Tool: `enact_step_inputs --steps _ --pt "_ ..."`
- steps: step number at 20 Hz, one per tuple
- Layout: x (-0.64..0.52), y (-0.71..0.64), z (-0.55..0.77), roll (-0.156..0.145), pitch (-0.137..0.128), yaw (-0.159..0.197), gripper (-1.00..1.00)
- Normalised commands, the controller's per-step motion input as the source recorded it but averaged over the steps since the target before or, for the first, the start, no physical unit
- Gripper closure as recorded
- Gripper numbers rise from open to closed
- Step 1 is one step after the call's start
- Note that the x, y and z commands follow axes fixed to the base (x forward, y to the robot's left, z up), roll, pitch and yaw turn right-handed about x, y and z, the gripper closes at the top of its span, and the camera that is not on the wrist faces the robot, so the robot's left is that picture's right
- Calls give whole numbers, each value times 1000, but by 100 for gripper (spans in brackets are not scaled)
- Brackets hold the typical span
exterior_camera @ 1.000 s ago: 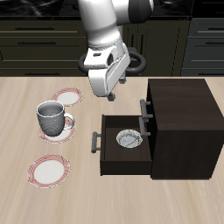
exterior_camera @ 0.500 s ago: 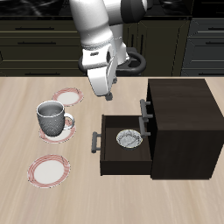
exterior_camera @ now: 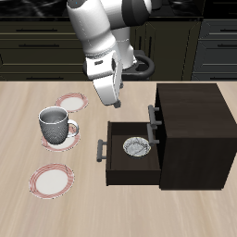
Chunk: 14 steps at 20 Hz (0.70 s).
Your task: Place the bowl on the nearest plate relative to the robot
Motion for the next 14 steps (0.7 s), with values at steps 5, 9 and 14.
enact_step_inputs --steps 5,9,14 --pt "36 -96 -59 -13 23 10 -100" --pt "23 -16 -34 3 -1 22 -100" --pt "62 9 30 21 -16 -11 -100"
